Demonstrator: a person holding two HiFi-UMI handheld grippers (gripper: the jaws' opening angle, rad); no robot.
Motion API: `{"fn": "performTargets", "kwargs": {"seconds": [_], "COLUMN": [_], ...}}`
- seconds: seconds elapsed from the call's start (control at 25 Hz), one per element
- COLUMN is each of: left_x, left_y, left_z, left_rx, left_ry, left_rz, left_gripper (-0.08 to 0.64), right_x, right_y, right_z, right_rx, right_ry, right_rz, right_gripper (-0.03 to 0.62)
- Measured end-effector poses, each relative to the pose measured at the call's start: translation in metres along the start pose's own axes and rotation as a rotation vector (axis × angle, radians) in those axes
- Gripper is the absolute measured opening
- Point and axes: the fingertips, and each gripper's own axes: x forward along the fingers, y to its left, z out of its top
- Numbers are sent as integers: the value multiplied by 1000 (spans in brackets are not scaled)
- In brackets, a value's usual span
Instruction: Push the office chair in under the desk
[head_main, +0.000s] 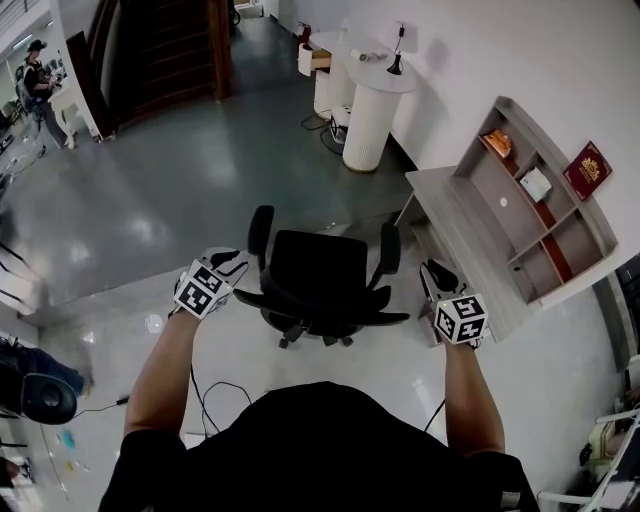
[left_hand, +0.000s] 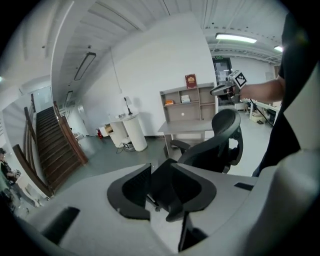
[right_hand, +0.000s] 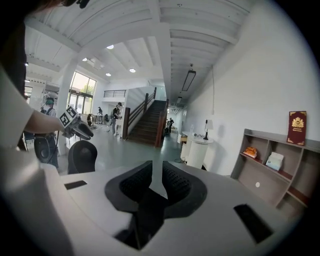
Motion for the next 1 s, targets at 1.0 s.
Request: {"fn": "performTargets", "kwargs": {"seconds": [1.0], "left_x": [40], "left_y": [-84], "left_z": [-94], "left_rx": [302], "left_ry": [314], "left_rz": [-288], "left_gripper": [313], "right_x": [-8], "right_y": [36], "right_z": [-152], "right_rx": [-129], "right_ry": [363], "right_rz": [213], "right_gripper": [183]}}
